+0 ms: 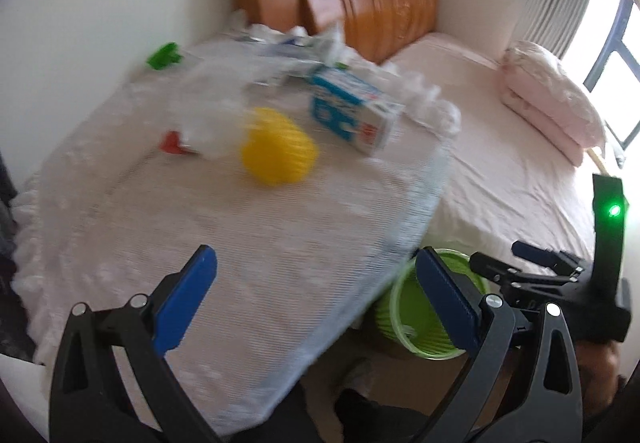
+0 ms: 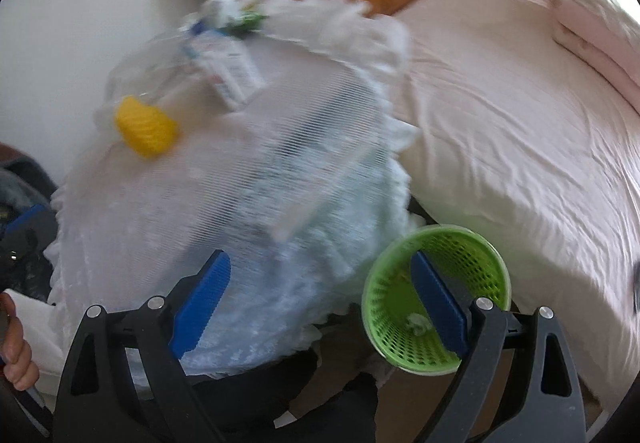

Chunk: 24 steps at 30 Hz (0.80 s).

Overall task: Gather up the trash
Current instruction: 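Grasp the yellow mesh net with the right tool while the left tool grasps the clear plastic bag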

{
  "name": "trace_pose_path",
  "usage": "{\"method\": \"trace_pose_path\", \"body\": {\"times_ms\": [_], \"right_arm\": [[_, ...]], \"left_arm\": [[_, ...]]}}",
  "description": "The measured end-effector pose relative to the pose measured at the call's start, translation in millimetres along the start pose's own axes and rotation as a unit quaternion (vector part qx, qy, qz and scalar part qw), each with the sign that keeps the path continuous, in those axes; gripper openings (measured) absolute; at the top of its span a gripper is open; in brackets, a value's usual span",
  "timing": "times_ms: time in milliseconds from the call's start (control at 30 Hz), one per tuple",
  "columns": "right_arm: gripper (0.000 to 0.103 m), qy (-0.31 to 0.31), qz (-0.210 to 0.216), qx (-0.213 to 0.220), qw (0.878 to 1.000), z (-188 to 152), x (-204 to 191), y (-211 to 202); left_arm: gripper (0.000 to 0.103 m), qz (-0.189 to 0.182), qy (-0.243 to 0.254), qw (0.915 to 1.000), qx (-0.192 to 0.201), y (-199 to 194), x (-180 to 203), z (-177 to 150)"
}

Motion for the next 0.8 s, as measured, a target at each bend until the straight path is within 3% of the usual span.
{"method": "trace_pose_path", "body": {"times_ms": [367, 600, 800], "right_arm": [[0.091, -0.07, 0.056, 0.004, 0.996, 27.8, -111.9, 30.4], [0.093, -0.101, 0.059, 0.01, 0.993, 41.5, -150.8, 42.7], [0.096, -0.162, 0.049, 0.02, 0.985, 70.4, -182.2, 87.9]], "left_arm": [[0.095, 0.038, -0.059, 0.9975, 0.01, -6.5, -89.6, 3.1], [0.095, 0.04, -0.071, 0.9967, 0.007, 1.3, -113.8, 4.9], [0.095, 0.039, -0.071, 0.9966, 0.012, 8.7, -132.5, 16.2]]}}
Point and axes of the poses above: each gripper's, at about its wrist camera, not at the fingertips, and y roughly the way its jaws point, x to its right, z to its top, the point moved 8 cm from there along y, roughly the way its jaws point, and after that the axes turned 12 degrees about x, right-handed, at the moved point
